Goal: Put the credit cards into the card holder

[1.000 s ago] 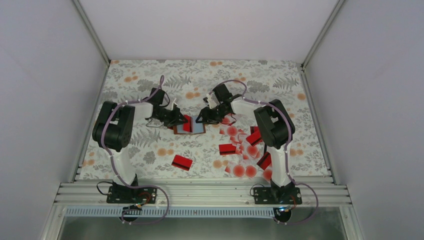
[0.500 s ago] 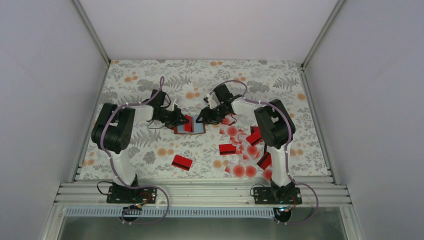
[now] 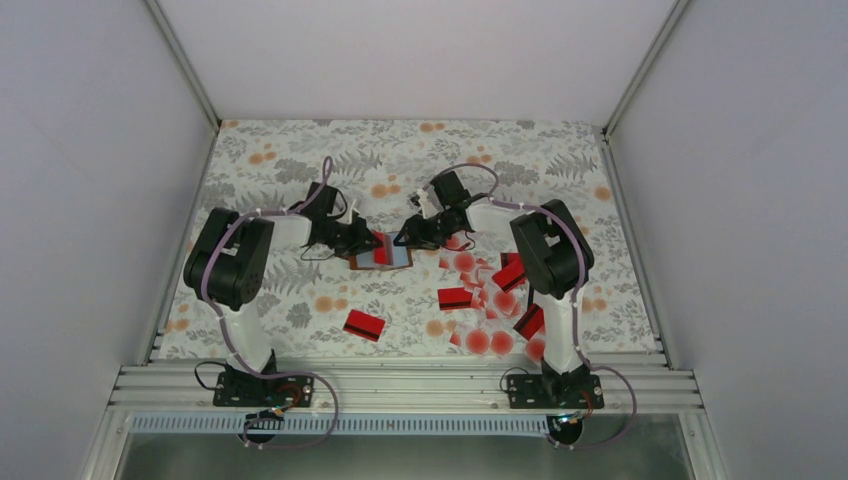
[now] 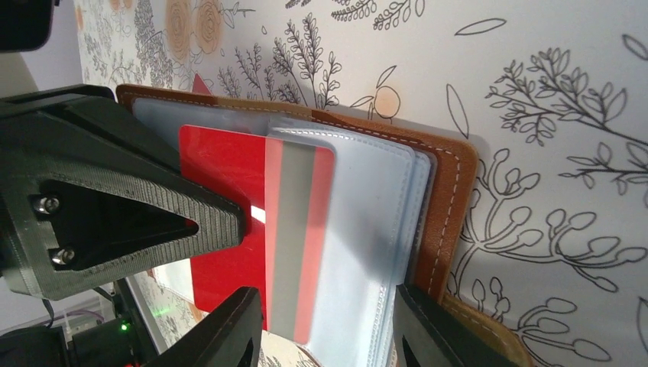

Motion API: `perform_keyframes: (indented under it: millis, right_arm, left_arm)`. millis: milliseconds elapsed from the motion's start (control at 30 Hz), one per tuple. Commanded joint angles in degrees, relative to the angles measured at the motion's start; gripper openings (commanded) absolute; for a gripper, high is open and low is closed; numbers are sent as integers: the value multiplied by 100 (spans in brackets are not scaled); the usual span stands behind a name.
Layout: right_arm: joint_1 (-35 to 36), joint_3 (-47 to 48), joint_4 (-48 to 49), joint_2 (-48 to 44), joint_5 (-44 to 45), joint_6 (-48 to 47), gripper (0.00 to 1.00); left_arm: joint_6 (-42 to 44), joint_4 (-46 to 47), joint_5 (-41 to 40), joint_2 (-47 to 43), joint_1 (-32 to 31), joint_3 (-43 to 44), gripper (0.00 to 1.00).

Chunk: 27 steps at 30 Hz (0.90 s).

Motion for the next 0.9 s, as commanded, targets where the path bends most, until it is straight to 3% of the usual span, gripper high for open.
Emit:
perform_keyframes:
  millis: [0, 267, 367, 567, 867]
  right_arm:
    - [33, -302, -337, 114, 301, 117, 44]
    - [35, -372, -261, 69, 311, 222, 44]
    - [35, -429, -233, 48, 326, 260, 44]
    - [32, -539, -165, 6, 346, 313, 43]
    - [35, -541, -94, -13, 337, 360, 43]
  left_arm:
    - [-196, 307, -23, -95, -181, -144, 3]
    - [-267, 75, -295, -113, -334, 6, 11]
    - [-92, -400, -636, -196, -416, 212, 22]
    - [186, -1243, -1188, -363, -517, 511, 30]
    - [477, -2239, -1810, -462, -646, 954, 59]
